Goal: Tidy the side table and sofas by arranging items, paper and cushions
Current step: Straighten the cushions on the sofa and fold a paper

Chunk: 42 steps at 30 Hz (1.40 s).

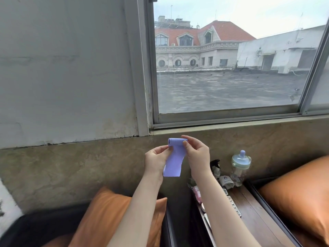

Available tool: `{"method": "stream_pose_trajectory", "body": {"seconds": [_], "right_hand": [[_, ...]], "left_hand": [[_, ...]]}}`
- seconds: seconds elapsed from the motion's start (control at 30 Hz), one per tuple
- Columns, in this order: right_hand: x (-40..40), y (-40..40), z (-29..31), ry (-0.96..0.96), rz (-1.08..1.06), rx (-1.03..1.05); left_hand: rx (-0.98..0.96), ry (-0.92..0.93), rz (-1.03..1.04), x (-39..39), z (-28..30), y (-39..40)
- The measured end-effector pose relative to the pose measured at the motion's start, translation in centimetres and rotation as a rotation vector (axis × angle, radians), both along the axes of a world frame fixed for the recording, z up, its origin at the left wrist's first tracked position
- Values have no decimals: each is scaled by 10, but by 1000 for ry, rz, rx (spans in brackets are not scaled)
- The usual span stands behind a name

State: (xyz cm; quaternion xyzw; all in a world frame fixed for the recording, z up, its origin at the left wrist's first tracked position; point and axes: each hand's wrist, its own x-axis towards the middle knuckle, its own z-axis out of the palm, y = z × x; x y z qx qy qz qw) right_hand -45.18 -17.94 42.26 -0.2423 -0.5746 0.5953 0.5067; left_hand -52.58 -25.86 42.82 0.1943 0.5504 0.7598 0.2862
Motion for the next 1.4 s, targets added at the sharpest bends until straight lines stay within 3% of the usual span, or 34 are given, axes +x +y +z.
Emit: {"method": "stream_pose_trajectory", "body": {"seconds": [0.13, 0.27, 0.63, 0.83, 1.07, 1.23, 1.4], "right_hand": [[2, 2, 0, -10, -17, -7], [1, -1, 1, -9, 75, -48], [0, -8, 1, -28, 46, 46], [3, -12, 2, 33, 91, 18], [3, -13, 3, 44, 104, -20], [5, -11, 3, 56, 14, 13], [9, -12, 1, 95, 86, -46]], "left_hand": [[64, -81, -240, -8, -1, -3], [54, -131, -268, -8, 0, -4], [68, -162, -28, -6, 0, 1], [45, 111, 51, -8, 0, 1], [70, 227, 104, -4, -2, 1], [24, 191, 75, 0, -5, 2], [47, 117, 147, 4, -4, 4]]}}
